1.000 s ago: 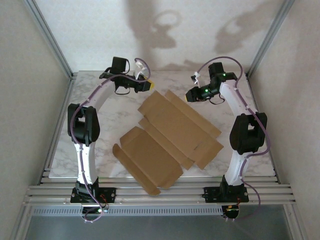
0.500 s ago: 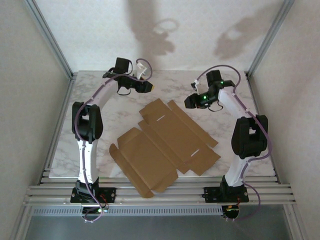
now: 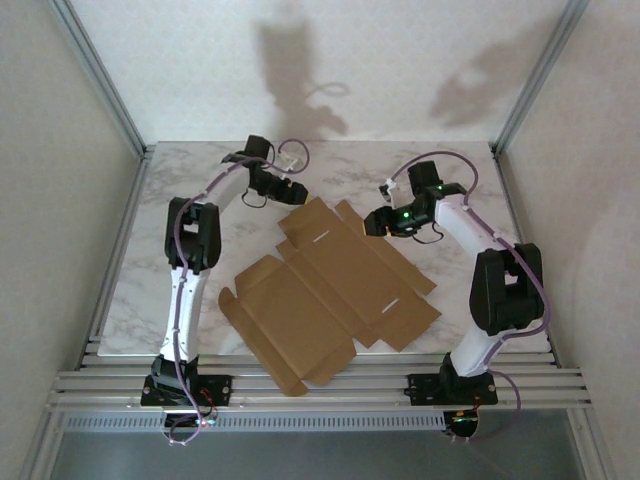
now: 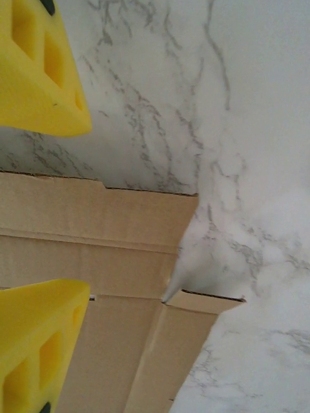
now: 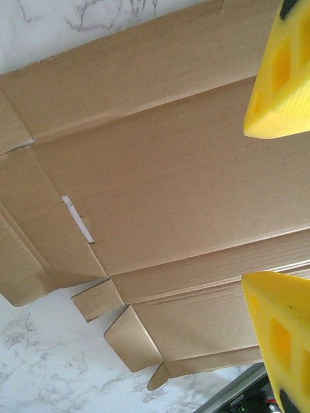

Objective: Fold the paper box

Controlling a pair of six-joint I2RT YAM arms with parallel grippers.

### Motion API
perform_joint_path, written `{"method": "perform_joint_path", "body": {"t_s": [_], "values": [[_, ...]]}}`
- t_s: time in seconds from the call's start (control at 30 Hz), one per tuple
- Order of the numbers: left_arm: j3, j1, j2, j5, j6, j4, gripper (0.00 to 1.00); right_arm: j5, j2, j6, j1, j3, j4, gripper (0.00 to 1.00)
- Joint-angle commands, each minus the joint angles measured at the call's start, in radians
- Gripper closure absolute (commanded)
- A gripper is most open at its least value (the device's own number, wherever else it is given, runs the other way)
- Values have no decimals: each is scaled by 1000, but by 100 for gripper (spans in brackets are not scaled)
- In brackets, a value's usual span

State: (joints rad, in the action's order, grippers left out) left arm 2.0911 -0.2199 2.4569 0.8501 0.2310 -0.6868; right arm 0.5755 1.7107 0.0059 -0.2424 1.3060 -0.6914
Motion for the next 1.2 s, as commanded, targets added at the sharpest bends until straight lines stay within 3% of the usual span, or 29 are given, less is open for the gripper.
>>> {"method": "perform_joint_path", "body": {"t_s": [0.0,0.4,0.6,0.87,1.17], "values": [[39,-16,29,-6,0,-67,39,-14,-30,8,-7,-15,9,42],[87,-29,84,18,44,-167,49,-39,-36,2,-10,-17,3,42],[106,-30,85,133,91,-199,69,-44,-30,0,-10,-17,2,42],[111,-32,48,169,193,-220,99,-24,-42,-15,-2,14,-19,41],[115,-23,-48,338,393,-305,99,18,-69,-92,52,127,-112,32]]}}
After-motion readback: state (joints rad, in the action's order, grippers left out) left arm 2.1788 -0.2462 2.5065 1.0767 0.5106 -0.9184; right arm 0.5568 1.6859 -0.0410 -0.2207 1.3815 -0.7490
